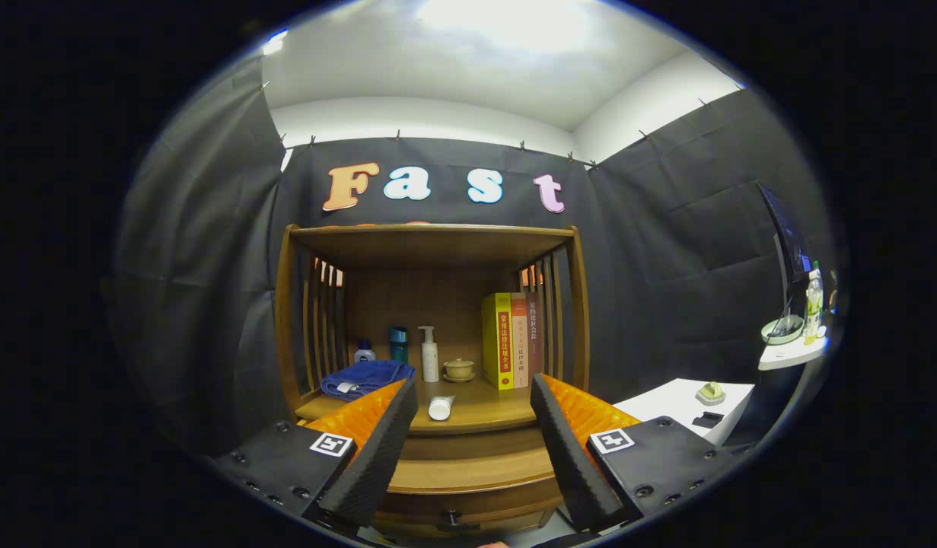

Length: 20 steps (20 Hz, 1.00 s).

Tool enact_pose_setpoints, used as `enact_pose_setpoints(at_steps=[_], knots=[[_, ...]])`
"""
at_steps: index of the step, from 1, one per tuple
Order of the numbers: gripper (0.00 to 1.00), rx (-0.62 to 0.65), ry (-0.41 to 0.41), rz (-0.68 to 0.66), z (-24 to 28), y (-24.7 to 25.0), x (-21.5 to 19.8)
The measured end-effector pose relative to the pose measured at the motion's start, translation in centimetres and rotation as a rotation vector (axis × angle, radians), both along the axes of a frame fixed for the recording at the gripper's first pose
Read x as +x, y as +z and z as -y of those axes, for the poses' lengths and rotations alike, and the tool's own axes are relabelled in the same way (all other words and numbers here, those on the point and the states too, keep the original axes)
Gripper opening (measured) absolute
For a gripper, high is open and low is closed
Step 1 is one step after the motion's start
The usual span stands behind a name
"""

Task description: Pull open the drawer, take out the items inside it, and place them on the countertop above the cabinet.

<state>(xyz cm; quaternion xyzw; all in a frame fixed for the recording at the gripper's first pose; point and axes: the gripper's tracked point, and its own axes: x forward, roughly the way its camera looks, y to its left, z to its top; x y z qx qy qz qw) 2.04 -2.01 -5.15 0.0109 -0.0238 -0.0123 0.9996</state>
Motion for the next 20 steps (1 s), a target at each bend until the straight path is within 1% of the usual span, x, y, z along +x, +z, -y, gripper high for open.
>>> enact_pose_setpoints(at_steps=[4,8,12,13,15,17,20], knots=[[0.98,-0.039,0.022,-0.024,0.2,-2.2,-1.2],[0.98,-0.042,0.037,-0.062,0.2,-5.1,-2.0],[0.98,-0.031,0.077,-0.081,-1.7,-7.7,-2.3],[0.98,-0.050,0.070,-0.090,-1.9,-4.8,-5.7],[0.98,-0.080,0.052,-0.111,-1.6,-7.7,-5.8],[0.98,-0.078,0.085,-0.171,-3.0,-11.3,-6.1],[0.98,-0.073,0.114,-0.226,-3.8,-14.6,-5.6]])
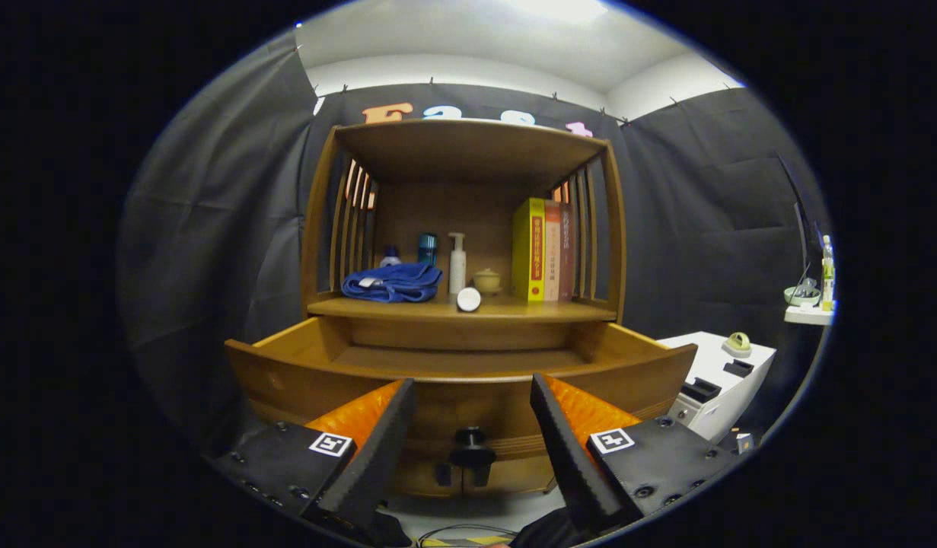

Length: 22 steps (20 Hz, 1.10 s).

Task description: Pull open the drawer, take out the items inside it, and place them on the countertop above the cabinet.

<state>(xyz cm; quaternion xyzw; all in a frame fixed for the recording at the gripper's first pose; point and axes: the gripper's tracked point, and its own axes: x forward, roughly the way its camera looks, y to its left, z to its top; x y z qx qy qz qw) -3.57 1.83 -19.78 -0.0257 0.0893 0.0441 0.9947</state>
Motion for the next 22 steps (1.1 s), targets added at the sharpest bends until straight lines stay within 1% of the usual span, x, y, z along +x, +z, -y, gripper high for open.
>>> enact_pose_setpoints(at_steps=[2,4,8,9,10,12,13,19,21,22], knots=[[0.98,-0.016,0.002,-0.012,0.0,-1.5,0.3],[0.98,-0.023,-0.005,-0.015,0.5,-1.8,0.8],[0.98,-0.009,-0.019,-0.049,1.1,-4.0,2.2],[0.98,-0.005,-0.015,-0.066,0.8,-4.7,2.5],[0.98,0.017,0.006,-0.071,0.1,-5.1,2.5],[0.97,0.021,0.033,-0.071,-0.7,-5.0,2.7],[0.97,0.014,0.032,-0.063,-0.7,-4.9,3.1],[0.96,0.020,0.026,-0.074,-0.8,-6.0,6.7],[0.96,0.023,0.033,-0.058,-1.0,-5.7,8.4],[0.97,0.018,0.032,-0.071,-0.9,-6.1,9.1]])
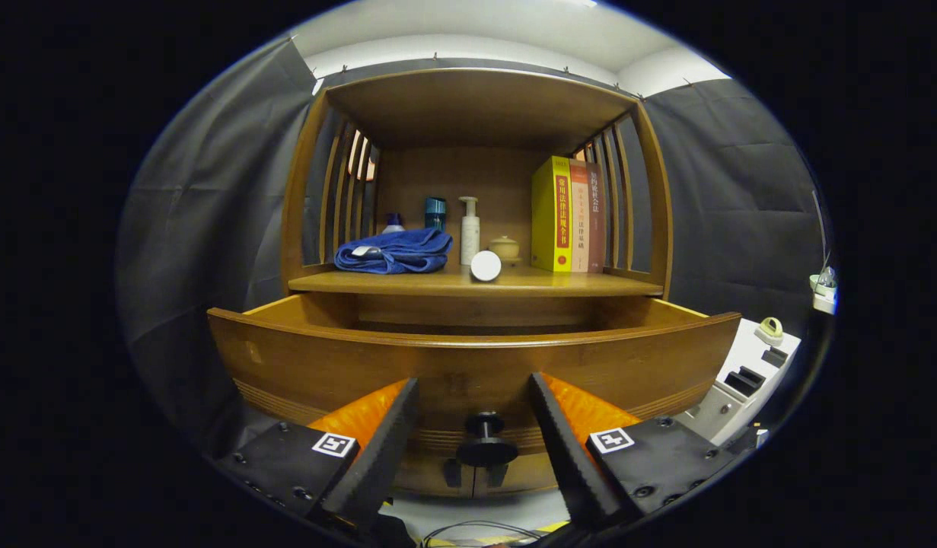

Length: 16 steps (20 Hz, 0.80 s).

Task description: Pull open the drawer, take out the items inside it, and place them on the countertop above the cabinet.

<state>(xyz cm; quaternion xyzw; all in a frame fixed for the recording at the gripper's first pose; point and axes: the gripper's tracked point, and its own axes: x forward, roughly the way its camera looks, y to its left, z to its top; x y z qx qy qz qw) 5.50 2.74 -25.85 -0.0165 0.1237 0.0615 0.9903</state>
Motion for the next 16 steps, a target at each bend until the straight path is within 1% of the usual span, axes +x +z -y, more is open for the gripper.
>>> enact_pose_setpoints(at_steps=[6,16], knots=[[0.97,-0.004,-0.003,-0.016,-1.0,-1.4,4.4],[0.97,-0.005,-0.003,-0.048,-1.7,-3.2,8.8]])
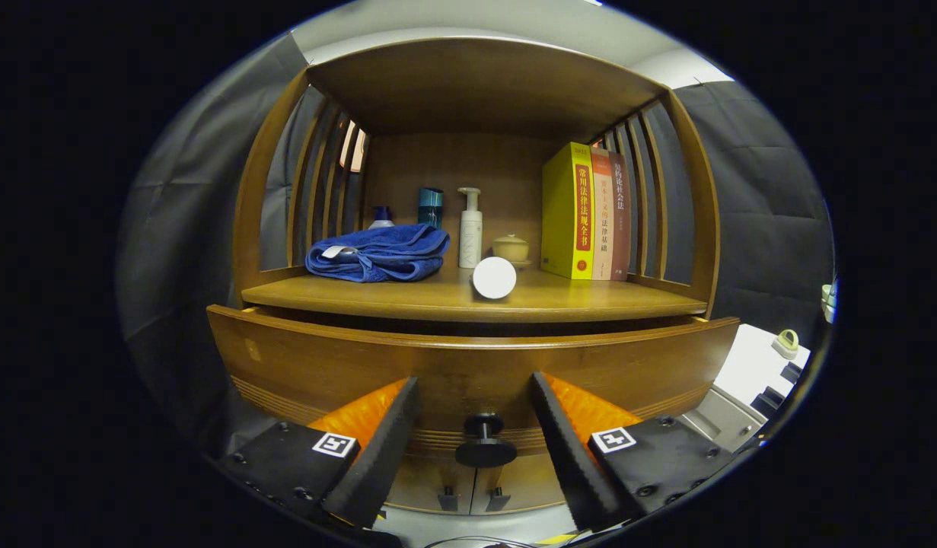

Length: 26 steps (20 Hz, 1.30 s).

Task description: Pull open the drawer, take out the items inside it, and place them on the countertop above the cabinet.

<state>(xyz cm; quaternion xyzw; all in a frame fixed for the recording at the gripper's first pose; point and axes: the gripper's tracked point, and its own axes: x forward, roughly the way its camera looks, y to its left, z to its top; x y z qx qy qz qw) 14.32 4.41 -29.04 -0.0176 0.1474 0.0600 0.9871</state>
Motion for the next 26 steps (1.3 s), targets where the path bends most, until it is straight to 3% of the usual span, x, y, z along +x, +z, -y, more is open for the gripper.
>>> enact_pose_setpoints(at_steps=[16,26], knots=[[0.98,-0.031,-0.009,-0.010,-0.4,-1.0,3.5],[0.98,0.048,-0.049,0.188,1.3,14.4,-3.2]])
